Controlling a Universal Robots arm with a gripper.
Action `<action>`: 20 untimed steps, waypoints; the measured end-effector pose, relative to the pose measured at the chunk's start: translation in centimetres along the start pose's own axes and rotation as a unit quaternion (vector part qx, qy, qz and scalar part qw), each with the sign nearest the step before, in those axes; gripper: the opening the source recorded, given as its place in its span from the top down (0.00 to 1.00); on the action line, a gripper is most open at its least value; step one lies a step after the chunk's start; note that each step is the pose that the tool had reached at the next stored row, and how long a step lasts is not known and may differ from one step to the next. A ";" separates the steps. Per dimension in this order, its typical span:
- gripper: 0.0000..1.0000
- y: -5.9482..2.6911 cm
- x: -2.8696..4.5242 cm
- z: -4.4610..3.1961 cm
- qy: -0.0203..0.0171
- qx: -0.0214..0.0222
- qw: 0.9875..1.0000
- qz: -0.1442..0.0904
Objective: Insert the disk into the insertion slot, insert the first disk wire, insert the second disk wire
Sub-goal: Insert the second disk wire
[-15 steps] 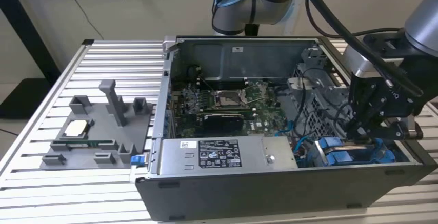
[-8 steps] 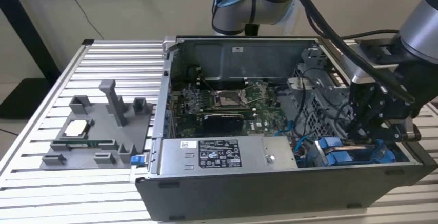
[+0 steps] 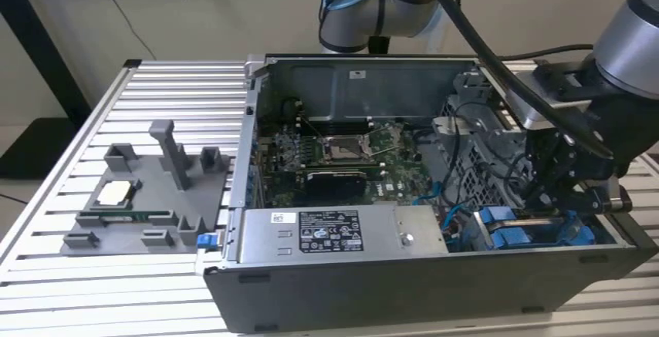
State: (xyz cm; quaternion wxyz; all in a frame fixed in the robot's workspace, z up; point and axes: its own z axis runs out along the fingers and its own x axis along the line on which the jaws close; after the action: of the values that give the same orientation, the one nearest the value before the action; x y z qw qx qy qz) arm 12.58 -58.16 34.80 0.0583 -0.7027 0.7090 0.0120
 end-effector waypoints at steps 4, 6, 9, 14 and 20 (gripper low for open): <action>0.84 0.01 -0.05 0.15 0.000 0.001 1.000 0.000; 0.84 0.02 -0.04 0.19 0.000 0.002 1.000 0.000; 0.84 0.02 -0.04 0.30 0.000 0.003 1.000 0.000; 0.84 -0.01 -0.01 0.41 0.000 0.004 1.000 0.000; 0.84 -0.12 -0.02 0.46 0.000 0.005 1.000 0.000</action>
State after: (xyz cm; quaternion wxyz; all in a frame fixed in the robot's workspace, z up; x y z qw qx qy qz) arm 12.73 -58.10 34.35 0.0616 -0.7027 0.7088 0.0088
